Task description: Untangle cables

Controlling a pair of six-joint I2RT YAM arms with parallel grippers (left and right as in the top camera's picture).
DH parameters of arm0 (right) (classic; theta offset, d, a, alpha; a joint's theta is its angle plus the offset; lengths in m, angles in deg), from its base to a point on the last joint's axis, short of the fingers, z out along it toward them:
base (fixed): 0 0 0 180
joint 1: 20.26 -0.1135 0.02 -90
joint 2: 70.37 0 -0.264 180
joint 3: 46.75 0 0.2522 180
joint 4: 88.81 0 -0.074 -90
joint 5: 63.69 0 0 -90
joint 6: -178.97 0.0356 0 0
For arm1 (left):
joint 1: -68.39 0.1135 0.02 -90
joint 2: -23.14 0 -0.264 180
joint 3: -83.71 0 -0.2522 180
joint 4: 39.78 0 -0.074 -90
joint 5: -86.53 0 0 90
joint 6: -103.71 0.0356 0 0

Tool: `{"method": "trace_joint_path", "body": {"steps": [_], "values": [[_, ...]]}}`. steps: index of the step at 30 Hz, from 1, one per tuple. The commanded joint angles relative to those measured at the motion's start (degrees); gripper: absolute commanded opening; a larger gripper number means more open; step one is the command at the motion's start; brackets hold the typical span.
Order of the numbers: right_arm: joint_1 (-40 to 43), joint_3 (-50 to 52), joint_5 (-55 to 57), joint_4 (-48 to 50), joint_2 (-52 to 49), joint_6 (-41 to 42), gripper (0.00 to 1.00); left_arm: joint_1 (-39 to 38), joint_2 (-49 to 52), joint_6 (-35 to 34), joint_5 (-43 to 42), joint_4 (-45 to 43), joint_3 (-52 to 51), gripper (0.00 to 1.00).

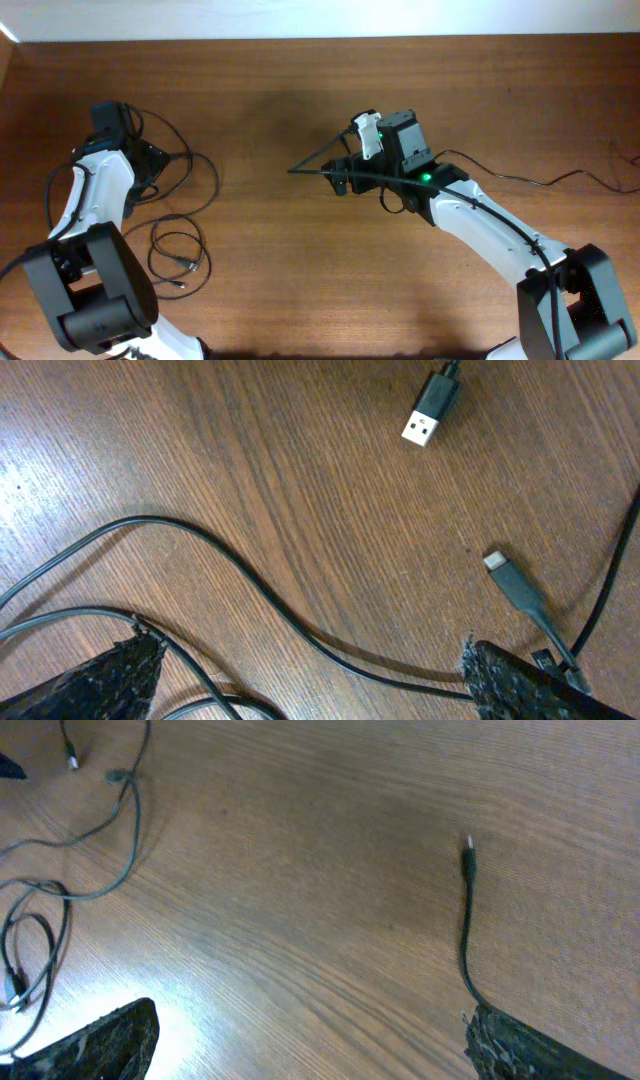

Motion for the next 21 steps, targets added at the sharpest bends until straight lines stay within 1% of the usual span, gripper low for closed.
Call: {"method": "trace_joint_path", "body": {"steps": [1,3,5,8,9,10,12,13,15,17,18,19,21], "values": [[-3.37,-0.09,0.52,0.66,-0.55,0.50,0.99,0.33,-0.20,0.44,0.42,-1.70,-0.31,0.99],[-7.13,-0.13,3.23,0.61,-1.44,0.52,0.99,1.64,0.46,-0.20,-1.53,-3.06,-0.31,0.99],[-10.73,-0.15,7.21,0.81,-3.21,0.55,0.99,4.52,1.18,-0.15,-4.85,-3.21,-0.31,0.99],[-13.33,-0.15,7.56,3.04,-6.51,1.36,0.99,9.40,1.25,0.44,-9.05,-2.58,-0.31,0.99],[-13.68,-0.15,7.56,3.69,-7.41,1.38,0.99,10.43,1.25,4.15,-11.28,-2.69,-0.31,0.99],[-13.84,-0.15,7.61,4.76,-8.22,1.36,0.99,11.06,1.25,11.63,-13.66,-2.89,-0.31,0.99],[-13.75,-0.15,9.46,6.12,-8.55,1.33,0.99,10.71,1.25,23.76,-16.59,-2.49,-0.31,0.99],[-13.49,-0.15,12.11,6.80,-8.55,1.33,0.99,9.94,1.25,26.49,-16.83,-2.01,-0.31,0.99],[-11.65,-0.13,16.17,7.76,-8.66,1.40,0.99,6.93,1.22,26.88,-16.87,-1.11,-0.31,0.99],[-8.90,-0.13,16.63,7.52,-8.76,1.86,0.99,3.10,1.22,26.67,-17.11,-0.94,-0.31,0.99],[-4.61,-0.13,16.61,7.54,-8.87,1.84,0.99,0.35,1.22,26.03,-18.86,-1.01,-0.31,0.99],[-1.09,-0.13,16.59,7.54,-8.87,1.84,0.99,-5.60,1.22,20.06,-19.56,-0.44,-0.31,0.99],[2.12,-0.13,16.59,7.52,-8.87,1.81,0.99,-8.85,1.22,11.08,-19.61,0.85,-0.31,0.99]]}}
